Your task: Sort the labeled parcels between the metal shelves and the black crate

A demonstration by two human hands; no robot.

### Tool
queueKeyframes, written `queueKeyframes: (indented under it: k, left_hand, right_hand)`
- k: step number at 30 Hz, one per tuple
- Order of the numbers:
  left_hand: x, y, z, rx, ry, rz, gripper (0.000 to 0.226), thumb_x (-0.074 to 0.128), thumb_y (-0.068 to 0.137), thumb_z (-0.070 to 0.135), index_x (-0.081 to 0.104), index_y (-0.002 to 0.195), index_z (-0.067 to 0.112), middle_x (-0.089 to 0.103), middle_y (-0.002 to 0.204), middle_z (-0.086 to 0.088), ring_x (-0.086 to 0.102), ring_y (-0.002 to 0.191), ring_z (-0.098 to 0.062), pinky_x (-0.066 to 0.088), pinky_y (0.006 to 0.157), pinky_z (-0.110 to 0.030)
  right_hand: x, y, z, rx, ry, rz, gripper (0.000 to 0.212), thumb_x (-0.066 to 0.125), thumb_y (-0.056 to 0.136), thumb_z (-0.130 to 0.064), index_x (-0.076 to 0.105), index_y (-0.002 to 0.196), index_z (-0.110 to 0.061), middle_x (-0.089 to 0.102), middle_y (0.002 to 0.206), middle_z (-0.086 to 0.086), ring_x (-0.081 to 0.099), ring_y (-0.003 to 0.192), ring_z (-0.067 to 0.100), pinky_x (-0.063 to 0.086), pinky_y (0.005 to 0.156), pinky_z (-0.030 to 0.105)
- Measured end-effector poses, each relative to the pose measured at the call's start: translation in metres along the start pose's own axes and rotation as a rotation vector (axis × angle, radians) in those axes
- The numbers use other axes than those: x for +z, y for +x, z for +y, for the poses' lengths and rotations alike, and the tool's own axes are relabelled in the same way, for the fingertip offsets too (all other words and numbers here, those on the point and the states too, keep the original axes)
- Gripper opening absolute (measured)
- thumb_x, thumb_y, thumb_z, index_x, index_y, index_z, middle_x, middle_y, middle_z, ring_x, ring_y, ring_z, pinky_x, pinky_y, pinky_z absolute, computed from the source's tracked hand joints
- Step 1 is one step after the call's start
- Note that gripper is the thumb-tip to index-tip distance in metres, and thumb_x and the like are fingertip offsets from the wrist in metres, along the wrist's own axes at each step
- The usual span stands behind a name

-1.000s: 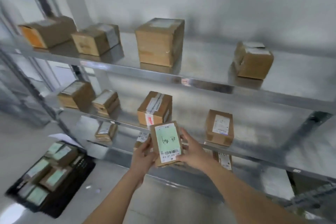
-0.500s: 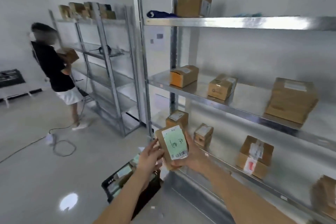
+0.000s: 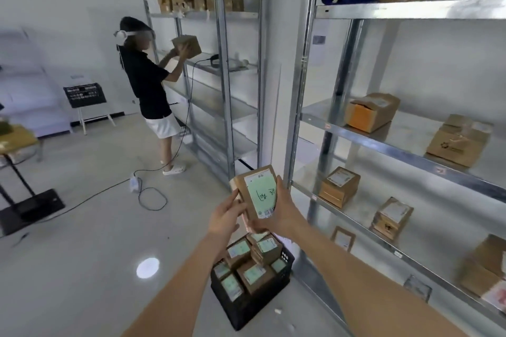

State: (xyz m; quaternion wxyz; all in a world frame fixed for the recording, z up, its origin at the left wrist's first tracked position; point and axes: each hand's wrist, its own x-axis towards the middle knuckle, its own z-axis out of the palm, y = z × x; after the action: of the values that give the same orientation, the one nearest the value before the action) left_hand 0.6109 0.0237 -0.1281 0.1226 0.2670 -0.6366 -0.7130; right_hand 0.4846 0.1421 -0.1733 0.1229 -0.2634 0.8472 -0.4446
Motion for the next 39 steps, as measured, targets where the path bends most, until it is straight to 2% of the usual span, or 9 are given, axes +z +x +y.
queueKeyframes:
  k: [2, 6, 14, 17, 22, 28, 31, 35, 39]
  left_hand:
    - [-0.011, 0.028, -0.001, 0.0, 0.048, -0.017, 0.056, 0.062, 0.094, 0.018, 0.045, 0.147, 0.028, 0.064, 0.126, 0.003, 0.054, 0.123, -0.018, 0.043, 0.102, -0.04]
    - [-0.032, 0.118, -0.009, 0.021, 0.209, -0.058, 0.053, 0.062, 0.094, 0.015, 0.048, 0.145, 0.025, 0.06, 0.136, -0.002, 0.051, 0.126, -0.017, 0.038, 0.111, -0.041]
    - [-0.05, 0.294, -0.031, 0.111, 0.776, -0.2, 0.055, 0.066, 0.091, 0.013, 0.051, 0.143, 0.025, 0.05, 0.148, -0.001, 0.044, 0.137, -0.019, 0.031, 0.111, -0.027]
    - [-0.051, 0.347, -0.037, 0.085, 0.811, -0.236, 0.052, 0.064, 0.093, 0.015, 0.052, 0.143, 0.025, 0.049, 0.148, 0.0, 0.044, 0.137, -0.019, 0.031, 0.107, -0.024]
    - [-0.052, 0.413, -0.058, 0.044, 0.916, -0.343, 0.056, 0.061, 0.092, 0.024, 0.046, 0.145, 0.035, 0.045, 0.152, 0.005, 0.042, 0.138, -0.018, 0.033, 0.114, -0.031]
    - [-0.048, 0.504, -0.094, 0.073, 1.084, -0.532, 0.055, 0.05, 0.1, 0.041, 0.031, 0.152, 0.042, 0.025, 0.161, 0.012, 0.023, 0.148, -0.012, 0.022, 0.118, -0.032]
    - [-0.044, 0.551, -0.119, 0.122, 1.155, -0.655, 0.058, 0.046, 0.1, 0.05, 0.027, 0.153, 0.041, 0.023, 0.162, 0.013, 0.021, 0.148, -0.01, 0.022, 0.119, -0.033]
    - [-0.047, 0.605, -0.158, 0.207, 1.221, -0.797, 0.058, 0.048, 0.1, 0.047, 0.031, 0.153, 0.036, 0.026, 0.161, 0.01, 0.026, 0.147, -0.012, 0.024, 0.119, -0.032]
    - [-0.055, 0.648, -0.21, 0.226, 1.296, -0.933, 0.058, 0.048, 0.098, 0.05, 0.032, 0.152, 0.039, 0.027, 0.161, 0.012, 0.029, 0.146, -0.013, 0.026, 0.116, -0.03]
  right_hand:
    - [0.009, 0.021, -0.005, 0.002, -0.034, 0.036, 0.142, 0.088, 0.037, -0.074, 0.013, 0.152, -0.041, 0.052, 0.14, -0.013, 0.059, 0.122, 0.017, 0.056, 0.095, 0.049]
    - [0.034, 0.093, 0.008, 0.091, -0.131, 0.034, 0.149, 0.086, 0.047, -0.069, -0.004, 0.16, -0.031, 0.04, 0.147, -0.004, 0.047, 0.131, 0.02, 0.049, 0.105, 0.047]
    - [0.048, 0.227, 0.066, 0.349, -0.097, -0.012, 0.144, 0.086, 0.035, -0.06, 0.006, 0.153, -0.043, 0.045, 0.133, -0.005, 0.053, 0.122, 0.025, 0.052, 0.097, 0.057]
    - [0.047, 0.263, 0.082, 0.409, -0.089, -0.011, 0.14, 0.087, 0.036, -0.056, 0.009, 0.152, -0.044, 0.046, 0.133, -0.005, 0.054, 0.12, 0.024, 0.054, 0.095, 0.056]
    - [0.056, 0.299, 0.103, 0.511, -0.07, 0.01, 0.147, 0.087, 0.039, -0.055, -0.001, 0.155, -0.043, 0.042, 0.142, -0.003, 0.05, 0.126, 0.024, 0.05, 0.102, 0.052]
    - [0.086, 0.338, 0.148, 0.663, 0.031, 0.119, 0.148, 0.089, 0.039, -0.055, 0.0, 0.156, -0.041, 0.047, 0.133, -0.005, 0.052, 0.12, 0.018, 0.048, 0.105, 0.052]
    - [0.11, 0.355, 0.167, 0.779, 0.066, 0.176, 0.145, 0.092, 0.044, -0.05, 0.004, 0.158, -0.036, 0.042, 0.14, -0.002, 0.049, 0.126, 0.023, 0.045, 0.109, 0.054]
    - [0.161, 0.373, 0.202, 0.939, 0.093, 0.253, 0.147, 0.09, 0.041, -0.056, 0.0, 0.156, -0.041, 0.039, 0.144, -0.003, 0.046, 0.13, 0.025, 0.046, 0.107, 0.055]
    - [0.222, 0.378, 0.229, 1.1, 0.119, 0.276, 0.147, 0.088, 0.048, -0.054, -0.013, 0.155, -0.044, 0.032, 0.149, 0.0, 0.044, 0.134, 0.03, 0.045, 0.106, 0.056]
